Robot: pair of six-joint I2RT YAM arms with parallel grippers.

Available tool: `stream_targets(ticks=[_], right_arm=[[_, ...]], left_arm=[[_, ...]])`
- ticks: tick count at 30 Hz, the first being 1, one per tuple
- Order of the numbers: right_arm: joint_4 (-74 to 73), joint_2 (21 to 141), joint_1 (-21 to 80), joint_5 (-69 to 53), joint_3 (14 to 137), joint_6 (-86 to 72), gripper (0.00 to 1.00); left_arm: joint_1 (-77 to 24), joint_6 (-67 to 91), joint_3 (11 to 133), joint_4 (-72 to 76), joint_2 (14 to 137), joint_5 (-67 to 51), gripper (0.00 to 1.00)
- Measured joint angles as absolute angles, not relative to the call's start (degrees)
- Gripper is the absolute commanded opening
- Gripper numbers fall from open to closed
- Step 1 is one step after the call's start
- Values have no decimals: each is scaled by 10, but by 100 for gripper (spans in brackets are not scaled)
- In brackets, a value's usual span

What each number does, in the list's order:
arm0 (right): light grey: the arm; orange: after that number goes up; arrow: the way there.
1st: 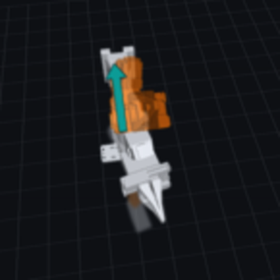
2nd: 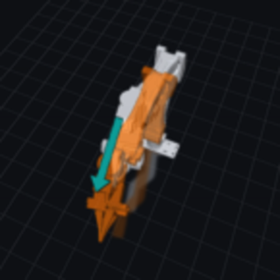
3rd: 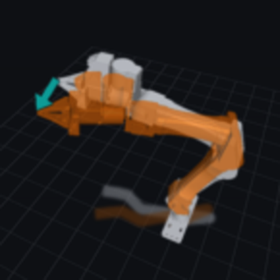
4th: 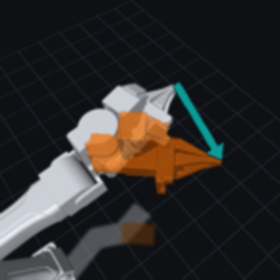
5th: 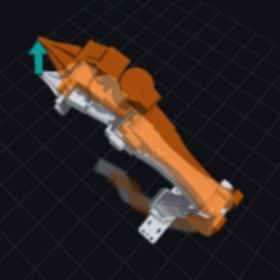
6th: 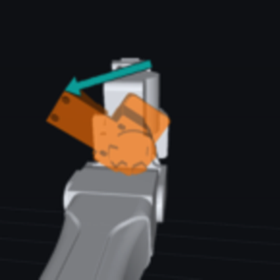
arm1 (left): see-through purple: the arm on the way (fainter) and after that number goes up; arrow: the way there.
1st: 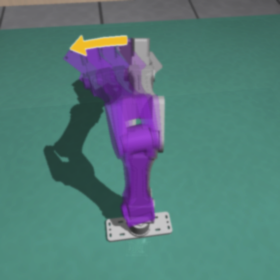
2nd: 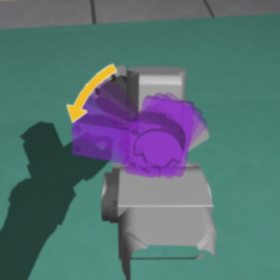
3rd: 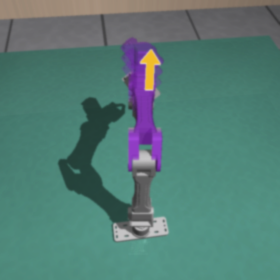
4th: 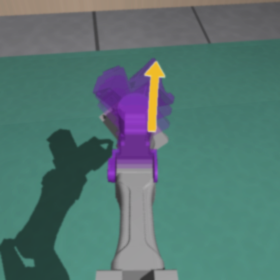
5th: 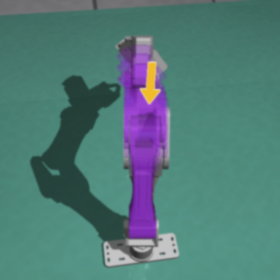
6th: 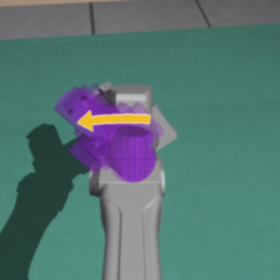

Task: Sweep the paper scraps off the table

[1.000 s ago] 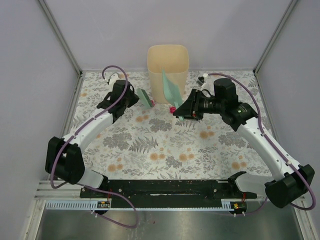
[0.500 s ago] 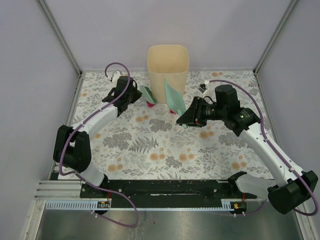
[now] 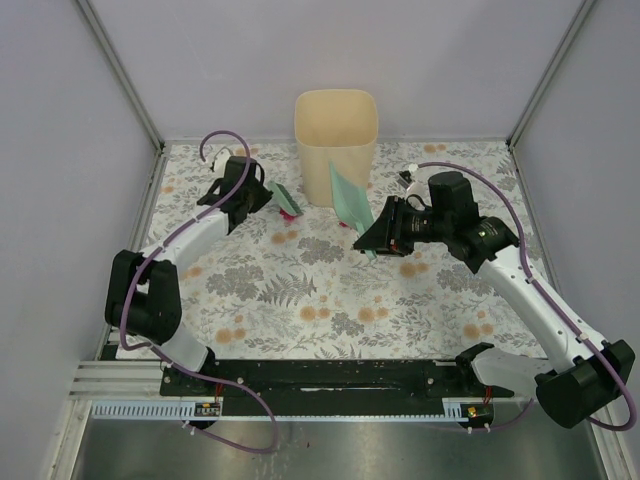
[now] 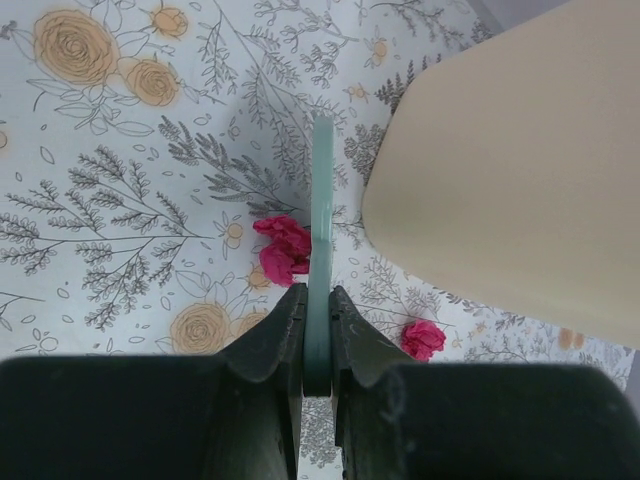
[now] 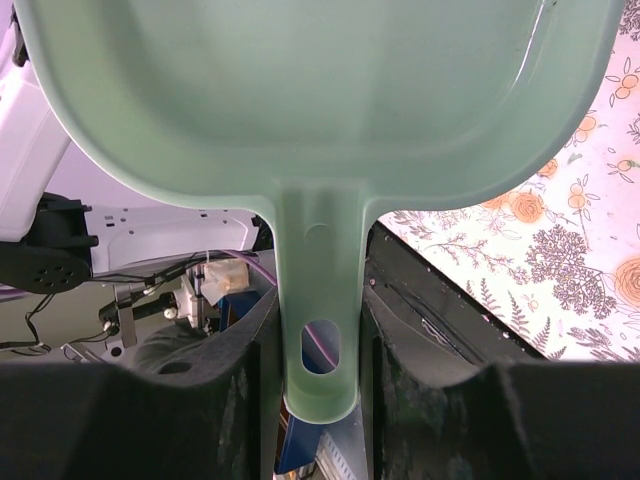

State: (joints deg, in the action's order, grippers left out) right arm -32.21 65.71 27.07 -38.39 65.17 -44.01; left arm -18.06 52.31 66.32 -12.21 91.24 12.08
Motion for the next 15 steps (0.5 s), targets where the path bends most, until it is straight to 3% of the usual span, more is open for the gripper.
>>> stream_targets(ticks=[7,15], right_arm=[[-334,657,271,-366,650,-423,0],[-383,657,272,-302,633,-377,0]], left_arm=[[-178,524,607,-125,879,115,0],[-182,526,500,-146,733,96,0]])
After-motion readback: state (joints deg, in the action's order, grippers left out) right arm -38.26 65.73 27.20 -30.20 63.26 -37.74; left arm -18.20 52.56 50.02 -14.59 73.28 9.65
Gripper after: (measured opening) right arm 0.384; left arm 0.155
